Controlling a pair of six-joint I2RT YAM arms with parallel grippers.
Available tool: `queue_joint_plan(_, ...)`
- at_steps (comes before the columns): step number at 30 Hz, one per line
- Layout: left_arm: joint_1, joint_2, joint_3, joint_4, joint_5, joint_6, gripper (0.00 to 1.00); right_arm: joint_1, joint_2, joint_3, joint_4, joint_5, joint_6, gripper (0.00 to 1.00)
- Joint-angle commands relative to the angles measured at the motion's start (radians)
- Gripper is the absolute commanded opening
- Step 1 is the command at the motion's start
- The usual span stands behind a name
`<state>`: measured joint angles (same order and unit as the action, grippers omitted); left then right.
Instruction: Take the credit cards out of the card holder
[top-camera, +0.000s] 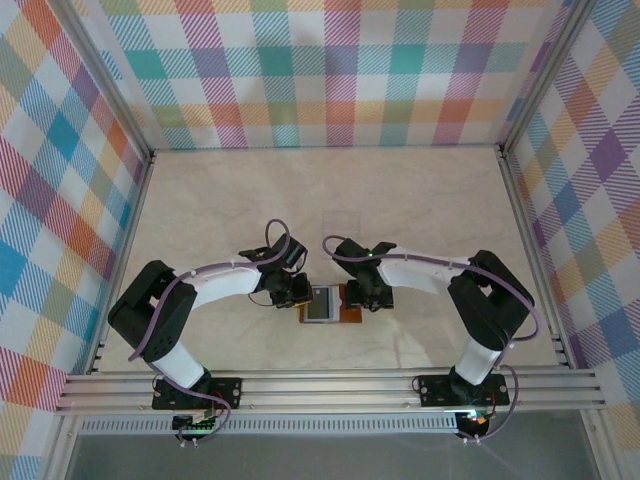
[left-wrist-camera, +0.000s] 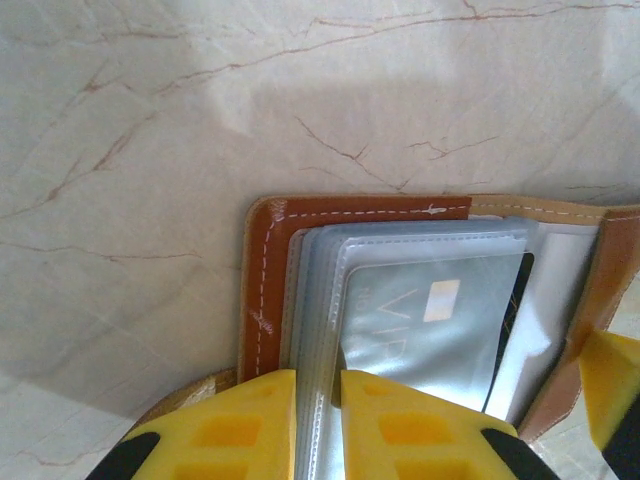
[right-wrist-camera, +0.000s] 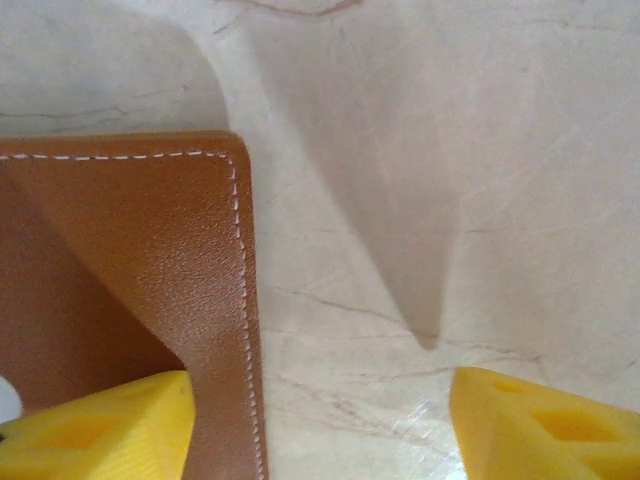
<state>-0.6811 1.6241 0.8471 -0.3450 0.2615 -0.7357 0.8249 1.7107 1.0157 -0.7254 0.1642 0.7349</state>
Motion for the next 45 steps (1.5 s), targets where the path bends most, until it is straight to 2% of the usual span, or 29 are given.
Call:
queue_joint_plan(1, -0.008, 0.061, -0.042, -0.082, -0.066, 0.018, 0.18, -0.001, 0.02, -0.002, -0.079, 0.1, -0.011, 0.72)
queue_joint_plan(6, -0.009, 0.042, -0.033, -0.072, -0.044, 0.021, 0.19, -0.001, -0.048, 0.03, -0.108, 0.084, -0.042, 0.72)
queue_joint_plan(12, -0.009, 0.039, -0.025, -0.074, -0.039, 0.015, 0.19, -0.001, -0.143, 0.091, -0.114, -0.014, -0.051, 0.72)
queue_joint_plan(19, -0.009, 0.039, -0.023, -0.083, -0.045, 0.016, 0.19, -0.001, -0.181, 0.173, -0.106, -0.104, -0.056, 0.7)
queue_joint_plan(22, -0.009, 0.042, -0.023, -0.084, -0.044, 0.016, 0.19, -0.001, -0.181, 0.17, -0.048, -0.183, -0.056, 0.64)
queue_joint_plan(29, -0.009, 0.029, -0.023, -0.093, -0.047, 0.015, 0.19, -0.004, -0.097, 0.109, 0.111, -0.349, -0.022, 0.33)
queue_joint_plan(38, -0.008, 0.01, -0.03, -0.104, -0.052, 0.017, 0.19, -0.032, 0.03, 0.013, 0.218, -0.359, -0.007, 0.19)
queue_joint_plan(45, -0.009, 0.003, -0.032, -0.1, -0.044, 0.014, 0.19, -0.043, 0.084, -0.04, 0.273, -0.377, -0.002, 0.16)
